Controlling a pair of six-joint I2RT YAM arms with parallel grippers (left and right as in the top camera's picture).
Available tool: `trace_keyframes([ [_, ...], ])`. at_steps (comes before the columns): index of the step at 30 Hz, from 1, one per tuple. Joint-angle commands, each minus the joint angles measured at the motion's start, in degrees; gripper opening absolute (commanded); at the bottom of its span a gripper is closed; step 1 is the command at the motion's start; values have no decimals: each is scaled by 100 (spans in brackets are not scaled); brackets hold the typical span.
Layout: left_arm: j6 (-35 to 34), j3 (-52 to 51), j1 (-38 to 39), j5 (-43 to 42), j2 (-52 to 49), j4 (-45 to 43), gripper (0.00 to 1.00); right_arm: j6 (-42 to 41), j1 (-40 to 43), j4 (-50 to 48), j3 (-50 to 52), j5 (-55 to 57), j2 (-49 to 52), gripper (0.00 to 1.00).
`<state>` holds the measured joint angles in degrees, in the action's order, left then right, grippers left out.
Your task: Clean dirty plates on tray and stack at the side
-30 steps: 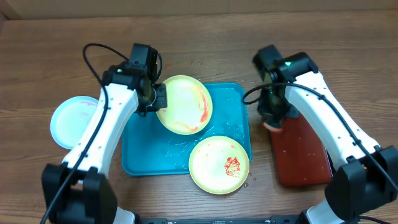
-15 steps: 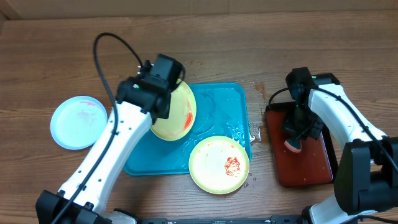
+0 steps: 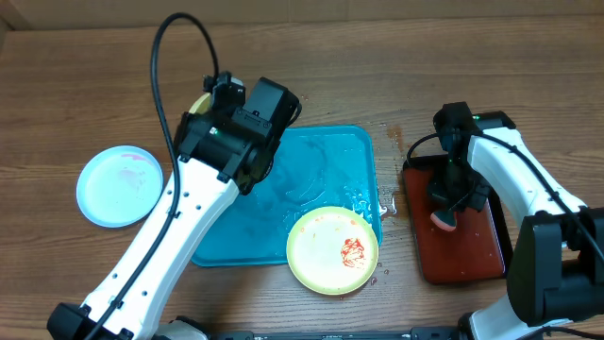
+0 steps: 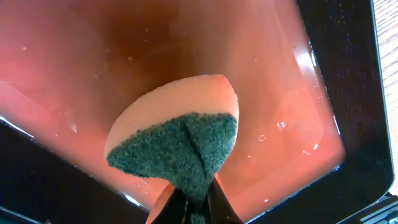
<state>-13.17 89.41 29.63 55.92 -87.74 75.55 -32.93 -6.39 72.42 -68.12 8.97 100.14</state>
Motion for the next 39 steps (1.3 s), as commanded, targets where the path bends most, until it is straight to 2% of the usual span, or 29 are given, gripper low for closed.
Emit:
trace_keyframes([
  [1,1123,162,184,579,118,-350,4,13,11,-39,4,-4,-37,4],
  [2,1287,162,210,638,116,-431,4,13,11,-42,4,-7,-37,4],
  [5,2371,162,328,973,83,-907,4,13,11,-81,4,-7,-37,4],
  [6,2983,160,352,1119,55,-1132,4,13,9,-105,4,-9,-37,4],
  [10,3877,160,417,1556,11,-1558,4,15,11,-136,4,-72,-37,4],
  [24,4061,160,758,1502,0,-1646,4,35,9,-129,4,-136,-37,4],
  [26,3838,160,800,1231,0,-1628,4,35,11,-129,4,-133,-37,4],
  [28,3226,153,833,608,-2,-1550,4,35,9,-129,4,-136,-37,4],
  [29,2603,151,828,-343,-2,-1375,4,35,11,-129,4,-136,-37,4],
  [33,1003,92,514,-2885,-2,-1244,4,35,9,-127,4,-136,-37,4],
  [35,791,-184,323,-3283,-2,-1335,4,35,11,-129,4,-140,-37,4],
  [39,549,-1069,-24,-3314,-2,-1698,4,111,9,-129,2,-170,-37,4],
])
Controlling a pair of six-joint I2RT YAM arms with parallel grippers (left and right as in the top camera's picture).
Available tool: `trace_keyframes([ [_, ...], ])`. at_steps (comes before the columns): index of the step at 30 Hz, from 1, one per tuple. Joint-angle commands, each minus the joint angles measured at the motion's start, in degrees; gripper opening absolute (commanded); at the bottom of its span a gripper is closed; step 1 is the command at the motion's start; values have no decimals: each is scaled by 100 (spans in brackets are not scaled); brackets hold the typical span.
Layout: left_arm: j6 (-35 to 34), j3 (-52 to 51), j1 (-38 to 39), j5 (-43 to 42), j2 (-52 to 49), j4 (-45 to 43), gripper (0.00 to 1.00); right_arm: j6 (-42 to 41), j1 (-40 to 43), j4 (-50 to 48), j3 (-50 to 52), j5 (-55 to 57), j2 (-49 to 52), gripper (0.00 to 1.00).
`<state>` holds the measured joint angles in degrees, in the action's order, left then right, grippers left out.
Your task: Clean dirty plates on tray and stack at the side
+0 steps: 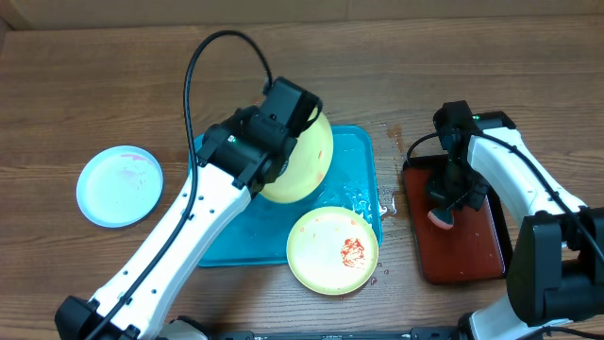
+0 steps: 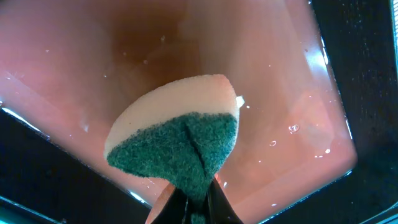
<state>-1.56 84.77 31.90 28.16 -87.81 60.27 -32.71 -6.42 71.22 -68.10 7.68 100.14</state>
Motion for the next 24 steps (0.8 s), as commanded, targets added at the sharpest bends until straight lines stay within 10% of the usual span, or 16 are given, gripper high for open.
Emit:
trace_keyframes([
  [1,-710,-804,-361,-603,4,-254,5,127,11,-9,0,-74,-37,4],
  [24,-1279,-2074,-1034,-1543,-925,-1875,5,1965,-1491,-599,-1322,-1412,-358,4],
])
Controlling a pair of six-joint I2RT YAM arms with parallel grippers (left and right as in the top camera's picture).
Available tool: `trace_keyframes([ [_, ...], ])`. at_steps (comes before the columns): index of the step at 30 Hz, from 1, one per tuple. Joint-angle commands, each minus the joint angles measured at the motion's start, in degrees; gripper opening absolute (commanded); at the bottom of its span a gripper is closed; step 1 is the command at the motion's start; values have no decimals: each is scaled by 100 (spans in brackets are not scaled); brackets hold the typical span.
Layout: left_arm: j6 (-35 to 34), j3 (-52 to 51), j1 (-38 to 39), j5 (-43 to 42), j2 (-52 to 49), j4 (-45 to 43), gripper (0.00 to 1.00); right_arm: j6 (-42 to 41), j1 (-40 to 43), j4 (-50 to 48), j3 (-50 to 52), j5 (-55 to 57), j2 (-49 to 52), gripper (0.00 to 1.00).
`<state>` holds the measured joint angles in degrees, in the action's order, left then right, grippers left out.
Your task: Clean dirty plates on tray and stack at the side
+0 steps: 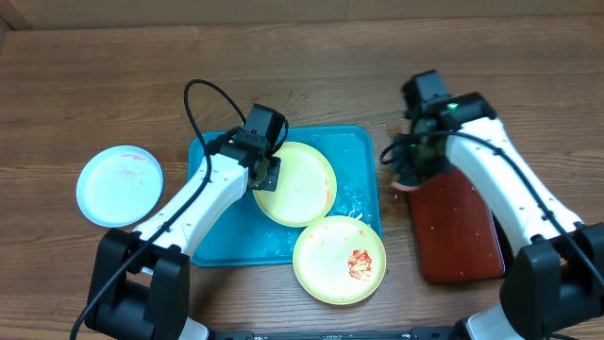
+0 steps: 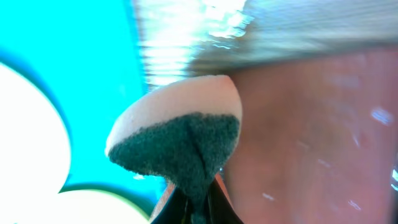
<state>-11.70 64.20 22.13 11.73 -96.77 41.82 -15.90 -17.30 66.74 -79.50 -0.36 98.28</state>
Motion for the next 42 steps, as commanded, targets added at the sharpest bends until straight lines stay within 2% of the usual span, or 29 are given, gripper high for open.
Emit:
trace_keyframes([
  [1,-295,-17,-94,116,-28,-33,5,273,-555,-267,-181,-798,-173,4],
  [6,-332,-17,-339,22,-31,-59,4,-164,-1226,-896,-181,-1582,-74,4],
  [13,-264,-20,-337,-81,-31,-118,5,-658,-1939,-1950,-179,-1644,476,4],
  [24,-243,-20,-334,-304,-31,-61,4,-946,-2020,-2691,-179,-1814,1720,4],
  [28,-197,-20,-334,-348,-31,59,4,-1178,-2009,-2922,-179,-1241,1952,4],
  [32,-107,-20,-334,-348,-31,129,5,-1438,-1816,-2872,-179,76,1978,4],
  [38,15,-20,-330,-343,-31,179,4,-1716,-1558,-2787,-179,697,1982,4],
  [40,22,-20,-310,-343,-31,188,4,-1703,-1497,-2848,-179,702,1982,4],
  [42,142,-20,-225,-343,-31,192,4,-1104,-1478,-3163,-179,485,1982,4],
])
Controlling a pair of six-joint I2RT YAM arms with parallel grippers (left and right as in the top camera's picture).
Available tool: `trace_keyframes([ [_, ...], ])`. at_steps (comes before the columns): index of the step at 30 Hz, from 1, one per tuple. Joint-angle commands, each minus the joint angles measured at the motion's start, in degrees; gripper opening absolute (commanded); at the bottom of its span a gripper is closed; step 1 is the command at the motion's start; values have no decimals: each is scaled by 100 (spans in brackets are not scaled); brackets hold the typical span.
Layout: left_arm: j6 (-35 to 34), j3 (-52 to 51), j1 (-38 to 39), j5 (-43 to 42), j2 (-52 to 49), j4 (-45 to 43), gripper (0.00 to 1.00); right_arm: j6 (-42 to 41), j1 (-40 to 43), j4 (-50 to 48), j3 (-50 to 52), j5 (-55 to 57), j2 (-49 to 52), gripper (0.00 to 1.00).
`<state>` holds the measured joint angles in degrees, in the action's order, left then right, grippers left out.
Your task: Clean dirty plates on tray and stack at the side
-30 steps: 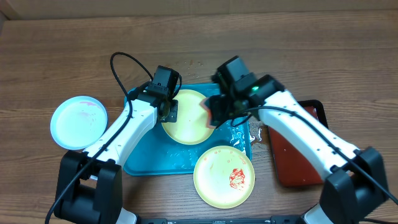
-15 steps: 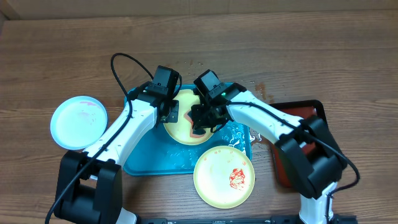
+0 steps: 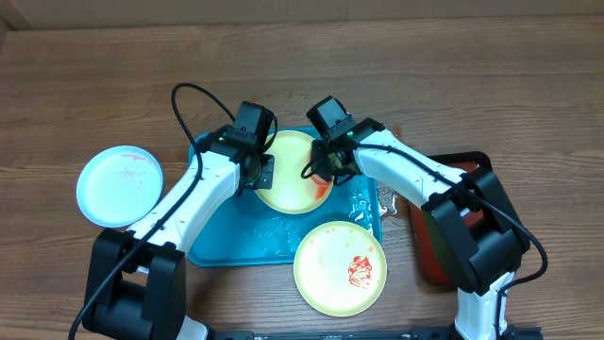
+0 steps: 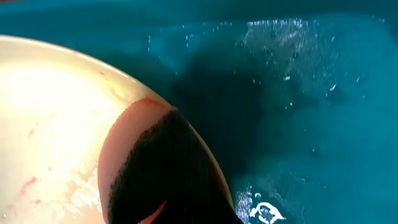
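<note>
A pale yellow plate (image 3: 291, 170) lies on the teal tray (image 3: 226, 236). My left gripper (image 3: 258, 171) is shut on its left rim. My right gripper (image 3: 324, 178) is shut on a sponge (image 4: 155, 171) with a dark scouring face, and it presses the sponge on the right rim of that plate (image 4: 56, 118). The wet tray (image 4: 298, 93) shows beside it in the right wrist view. A second yellow-green plate (image 3: 340, 267) with a red stain sits at the tray's front right corner, overhanging the edge.
A light blue plate (image 3: 119, 185) with faint pink marks lies on the wood left of the tray. A dark red basin (image 3: 472, 231) stands at the right, partly under my right arm. Water drops lie between tray and basin.
My right gripper has moved with the sponge from the red basin's left edge to the yellow plate's right rim. My left gripper still holds that plate on the tray.
First my right gripper held the sponge in the red basin's water while my left arm was over the tray's back left. Then the left held a yellow plate tilted above the tray. Then the plate lay on the tray, the sponge out of the basin, now on the plate.
</note>
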<state>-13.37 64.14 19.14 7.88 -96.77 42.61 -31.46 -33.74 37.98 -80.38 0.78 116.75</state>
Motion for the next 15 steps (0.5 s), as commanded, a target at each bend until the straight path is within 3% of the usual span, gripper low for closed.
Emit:
trace_keyframes([
  [1,313,-13,114,46,-31,127,5,608,166,-354,-94,284,136,4],
  [4,332,-13,249,63,-35,157,4,1097,72,-723,-109,-249,136,4],
  [15,317,-13,339,63,-273,214,4,916,-129,-581,-109,-391,136,4],
])
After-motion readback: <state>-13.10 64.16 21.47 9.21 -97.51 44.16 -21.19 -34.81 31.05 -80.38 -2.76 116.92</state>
